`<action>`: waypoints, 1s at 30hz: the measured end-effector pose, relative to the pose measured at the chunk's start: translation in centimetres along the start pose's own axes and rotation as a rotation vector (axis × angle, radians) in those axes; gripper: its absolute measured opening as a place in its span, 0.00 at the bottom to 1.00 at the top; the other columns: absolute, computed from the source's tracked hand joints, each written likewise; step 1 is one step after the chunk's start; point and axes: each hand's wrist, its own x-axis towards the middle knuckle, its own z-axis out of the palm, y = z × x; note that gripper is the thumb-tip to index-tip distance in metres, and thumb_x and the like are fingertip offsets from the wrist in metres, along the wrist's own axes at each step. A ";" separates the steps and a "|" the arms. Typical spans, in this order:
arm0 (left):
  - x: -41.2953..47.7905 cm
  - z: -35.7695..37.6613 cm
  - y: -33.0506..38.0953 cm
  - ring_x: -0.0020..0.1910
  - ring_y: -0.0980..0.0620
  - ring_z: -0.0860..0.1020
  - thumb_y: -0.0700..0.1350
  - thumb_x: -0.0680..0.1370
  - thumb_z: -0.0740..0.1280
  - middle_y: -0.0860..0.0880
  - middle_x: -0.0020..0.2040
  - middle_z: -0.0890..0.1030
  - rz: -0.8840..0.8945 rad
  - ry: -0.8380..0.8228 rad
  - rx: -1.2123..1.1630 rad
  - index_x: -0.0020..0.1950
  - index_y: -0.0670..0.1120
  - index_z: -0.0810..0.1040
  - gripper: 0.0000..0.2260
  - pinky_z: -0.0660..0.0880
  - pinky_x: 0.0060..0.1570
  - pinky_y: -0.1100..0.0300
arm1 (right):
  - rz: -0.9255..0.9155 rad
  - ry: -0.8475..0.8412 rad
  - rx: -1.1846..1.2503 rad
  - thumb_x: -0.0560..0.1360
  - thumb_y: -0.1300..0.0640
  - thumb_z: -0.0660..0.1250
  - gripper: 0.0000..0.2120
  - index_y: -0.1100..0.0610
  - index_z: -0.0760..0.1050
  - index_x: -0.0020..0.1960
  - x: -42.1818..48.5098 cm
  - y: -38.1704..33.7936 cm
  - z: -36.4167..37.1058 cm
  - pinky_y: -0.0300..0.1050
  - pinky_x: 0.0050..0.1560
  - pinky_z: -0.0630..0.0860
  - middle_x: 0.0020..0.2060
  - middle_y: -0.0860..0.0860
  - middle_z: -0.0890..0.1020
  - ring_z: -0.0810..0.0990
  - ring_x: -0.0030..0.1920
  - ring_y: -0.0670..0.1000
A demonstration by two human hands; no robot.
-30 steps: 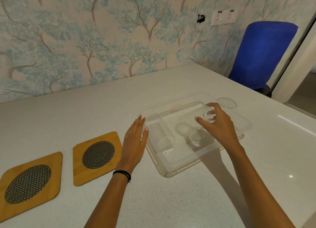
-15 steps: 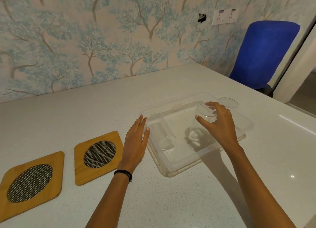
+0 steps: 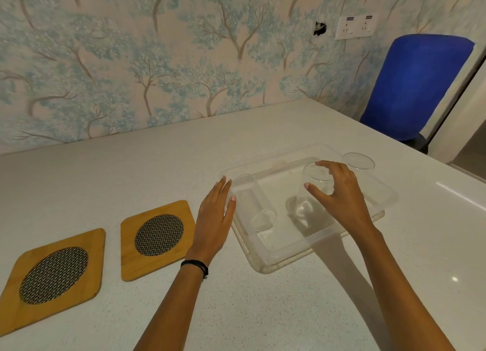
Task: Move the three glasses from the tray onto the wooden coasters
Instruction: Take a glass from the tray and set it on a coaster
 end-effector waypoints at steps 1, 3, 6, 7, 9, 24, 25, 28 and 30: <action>0.0 0.0 0.0 0.74 0.57 0.54 0.60 0.80 0.45 0.54 0.76 0.57 0.000 0.000 0.001 0.75 0.54 0.55 0.24 0.55 0.74 0.50 | -0.001 -0.006 -0.006 0.70 0.46 0.69 0.26 0.51 0.69 0.65 0.0 0.0 0.0 0.46 0.55 0.69 0.66 0.54 0.72 0.70 0.64 0.56; 0.0 0.0 -0.1 0.74 0.58 0.54 0.60 0.79 0.45 0.54 0.76 0.57 0.003 -0.001 0.000 0.74 0.54 0.55 0.24 0.54 0.74 0.50 | -0.009 0.002 -0.026 0.71 0.46 0.69 0.25 0.51 0.69 0.65 0.0 -0.4 0.0 0.47 0.57 0.68 0.67 0.55 0.71 0.68 0.65 0.56; 0.1 0.1 -0.1 0.74 0.58 0.54 0.61 0.79 0.44 0.54 0.76 0.56 0.011 0.001 -0.002 0.74 0.54 0.55 0.25 0.54 0.74 0.51 | -0.103 0.091 -0.013 0.72 0.51 0.68 0.20 0.53 0.71 0.63 -0.2 -1.6 0.1 0.48 0.62 0.66 0.67 0.57 0.70 0.67 0.66 0.56; 0.1 0.1 -0.1 0.74 0.58 0.54 0.61 0.79 0.44 0.54 0.76 0.56 0.011 0.001 -0.002 0.74 0.54 0.55 0.25 0.54 0.74 0.50 | -0.151 0.123 0.018 0.73 0.53 0.68 0.18 0.54 0.72 0.62 -0.4 -2.1 0.1 0.45 0.63 0.65 0.66 0.57 0.70 0.67 0.66 0.55; 0.1 0.1 -0.1 0.74 0.58 0.54 0.60 0.79 0.44 0.54 0.76 0.56 0.011 0.001 0.004 0.75 0.54 0.55 0.25 0.54 0.74 0.51 | -0.231 0.131 0.103 0.74 0.56 0.66 0.14 0.54 0.74 0.59 -0.9 -3.2 0.5 0.37 0.63 0.63 0.64 0.56 0.72 0.68 0.65 0.51; 0.1 0.1 0.0 0.74 0.57 0.54 0.60 0.79 0.44 0.54 0.76 0.57 0.010 0.006 0.011 0.74 0.54 0.56 0.25 0.55 0.74 0.50 | 0.253 -0.625 0.124 0.72 0.36 0.61 0.36 0.52 0.55 0.73 -1.9 -5.6 6.0 0.48 0.59 0.70 0.62 0.59 0.75 0.75 0.60 0.56; 0.1 0.1 0.0 0.74 0.57 0.54 0.61 0.79 0.44 0.54 0.76 0.57 0.010 0.008 0.010 0.74 0.54 0.56 0.25 0.55 0.74 0.50 | 0.256 -0.633 0.119 0.72 0.36 0.61 0.37 0.53 0.54 0.73 -2.0 -5.8 6.3 0.49 0.59 0.70 0.63 0.58 0.75 0.75 0.61 0.56; 0.1 0.1 0.0 0.74 0.57 0.55 0.61 0.79 0.44 0.54 0.76 0.57 0.008 0.009 0.005 0.74 0.54 0.56 0.26 0.55 0.74 0.49 | 0.232 -0.624 0.085 0.72 0.38 0.62 0.38 0.54 0.53 0.73 -2.1 -6.4 7.2 0.46 0.57 0.70 0.63 0.57 0.75 0.76 0.61 0.56; 0.2 0.1 -0.1 0.74 0.57 0.55 0.61 0.79 0.44 0.54 0.76 0.57 0.009 0.008 0.000 0.74 0.54 0.56 0.25 0.56 0.74 0.49 | 0.214 -0.601 0.061 0.73 0.39 0.63 0.37 0.55 0.53 0.73 -2.1 -6.7 7.6 0.43 0.52 0.69 0.62 0.57 0.76 0.77 0.59 0.56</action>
